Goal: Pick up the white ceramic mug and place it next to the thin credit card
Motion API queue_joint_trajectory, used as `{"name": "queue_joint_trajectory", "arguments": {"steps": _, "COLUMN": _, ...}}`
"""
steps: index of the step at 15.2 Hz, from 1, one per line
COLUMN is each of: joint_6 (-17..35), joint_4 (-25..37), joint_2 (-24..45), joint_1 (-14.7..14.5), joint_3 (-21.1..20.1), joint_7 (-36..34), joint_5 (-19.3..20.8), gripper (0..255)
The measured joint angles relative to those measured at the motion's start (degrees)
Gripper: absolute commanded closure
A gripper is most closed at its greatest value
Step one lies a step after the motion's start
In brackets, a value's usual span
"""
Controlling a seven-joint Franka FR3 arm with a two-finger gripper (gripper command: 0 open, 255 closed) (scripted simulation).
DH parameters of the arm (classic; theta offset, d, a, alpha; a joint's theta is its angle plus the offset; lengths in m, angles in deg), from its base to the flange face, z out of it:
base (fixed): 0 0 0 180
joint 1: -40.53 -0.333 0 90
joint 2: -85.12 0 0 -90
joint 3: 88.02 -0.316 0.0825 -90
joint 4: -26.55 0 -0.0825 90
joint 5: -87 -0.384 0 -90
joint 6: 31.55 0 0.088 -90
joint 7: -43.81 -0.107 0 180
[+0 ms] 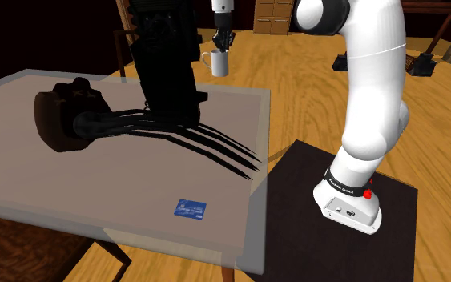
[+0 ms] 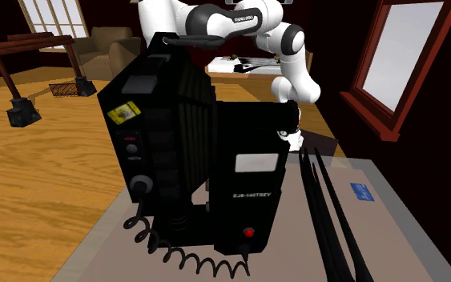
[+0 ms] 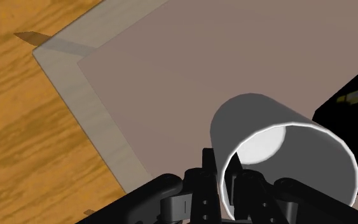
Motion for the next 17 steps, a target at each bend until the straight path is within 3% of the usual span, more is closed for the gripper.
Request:
{"name": "queue_joint_trajectory", "arguments": {"steps": 3, "joint_6": -1.1, "joint_4": 0.4, "joint_2": -0.8, "joint_1": -0.2, "joint_3": 0.0, "joint_7": -0.4, "joint_5": 0.1, "gripper": 255}}
{"name": "queue_joint_trajectory", "arguments": {"steps": 9, "joint_6": 5.1, "joint_4": -19.5, "joint_2": -14.5, "joint_1": -4.4, "joint_3": -1.2, "joint_7": -5.2, "joint_5": 1.8, "gripper": 255}}
{"name": "queue_joint_trajectory", "arguments": {"steps": 17, "joint_6": 8.2, "joint_4": -36.6, "joint_2": -28.7, "joint_1": -8.5, "joint_3": -4.6, "joint_7": -12.3, "joint_5": 2.7, "gripper": 255}}
